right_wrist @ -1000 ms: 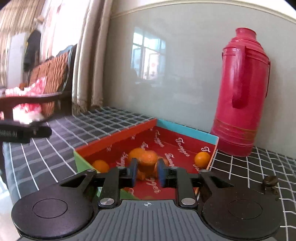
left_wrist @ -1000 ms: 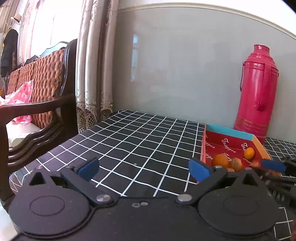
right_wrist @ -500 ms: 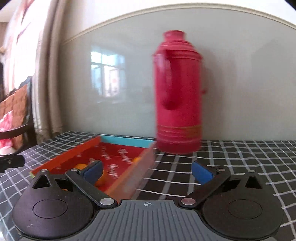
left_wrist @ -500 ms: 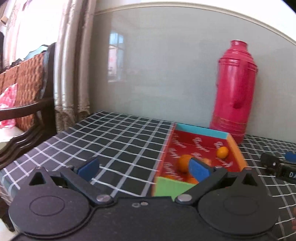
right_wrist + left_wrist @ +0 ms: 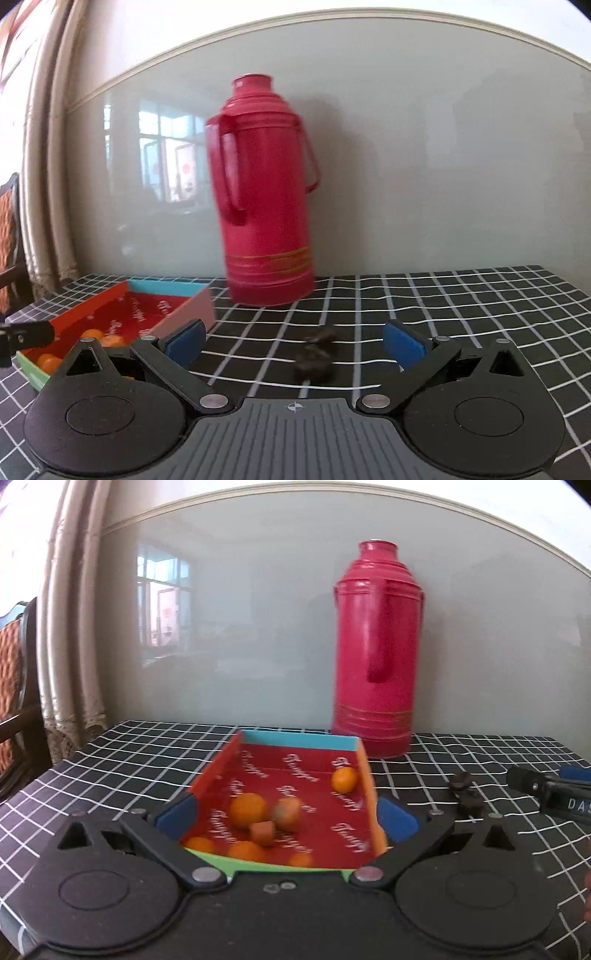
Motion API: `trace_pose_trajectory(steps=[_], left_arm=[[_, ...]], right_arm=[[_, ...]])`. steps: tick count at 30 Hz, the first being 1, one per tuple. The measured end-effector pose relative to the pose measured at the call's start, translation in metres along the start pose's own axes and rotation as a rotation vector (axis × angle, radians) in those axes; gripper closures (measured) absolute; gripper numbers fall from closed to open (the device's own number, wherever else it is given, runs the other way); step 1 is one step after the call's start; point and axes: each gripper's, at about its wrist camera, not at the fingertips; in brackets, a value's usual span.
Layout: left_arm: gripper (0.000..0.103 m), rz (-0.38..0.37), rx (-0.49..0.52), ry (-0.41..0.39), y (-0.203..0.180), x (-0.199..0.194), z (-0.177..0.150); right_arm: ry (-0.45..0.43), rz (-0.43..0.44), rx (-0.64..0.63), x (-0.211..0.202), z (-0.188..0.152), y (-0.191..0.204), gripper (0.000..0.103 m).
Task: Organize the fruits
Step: 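Reach the left gripper to a brown piece and close on it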
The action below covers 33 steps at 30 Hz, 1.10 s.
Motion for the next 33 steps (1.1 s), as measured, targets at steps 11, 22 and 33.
trace_pose_trajectory(steps=[11,22,33], left_arm=[[0.006,-0.145,0.039,0.028,-0.066,0.039,0.003],[0.006,-0.254,0.083,0.09,-0.127,0.093,-0.002],[0.028,-0.25,0.055,0.228,-0.145,0.158,-0.013]], right_arm=[[0.021,-0.138,0.047,-0.002,-0.004,-0.068,0.001],[0.055,-0.26,0.109,0.003,-0.011,-0.131,0.001],[0.178,-0.282,0.143,0.027,-0.01,-0.149,0.001]])
Point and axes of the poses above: each gripper's, at about its wrist camera, not at the fingertips, and x roughly the way its jaws point, y to its left, z to its top, and after that the axes turned 14 degrees about -z, right-handed
